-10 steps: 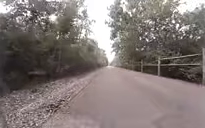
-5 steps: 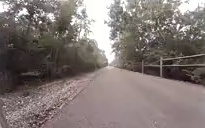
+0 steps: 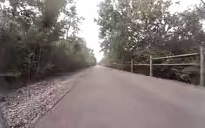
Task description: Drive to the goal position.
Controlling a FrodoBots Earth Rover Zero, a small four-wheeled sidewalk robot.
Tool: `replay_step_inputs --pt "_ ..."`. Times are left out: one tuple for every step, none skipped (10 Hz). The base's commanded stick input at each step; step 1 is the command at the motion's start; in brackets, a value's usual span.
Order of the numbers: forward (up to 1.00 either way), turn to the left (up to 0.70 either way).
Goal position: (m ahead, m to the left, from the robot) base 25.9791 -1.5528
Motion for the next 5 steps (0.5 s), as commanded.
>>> replay_step_inputs --pt "0.7 -0.32" --pt "0.7 -0.18" --pt "0.7 0.0" --pt "0.7 0.0" --pt "0.7 0.0"
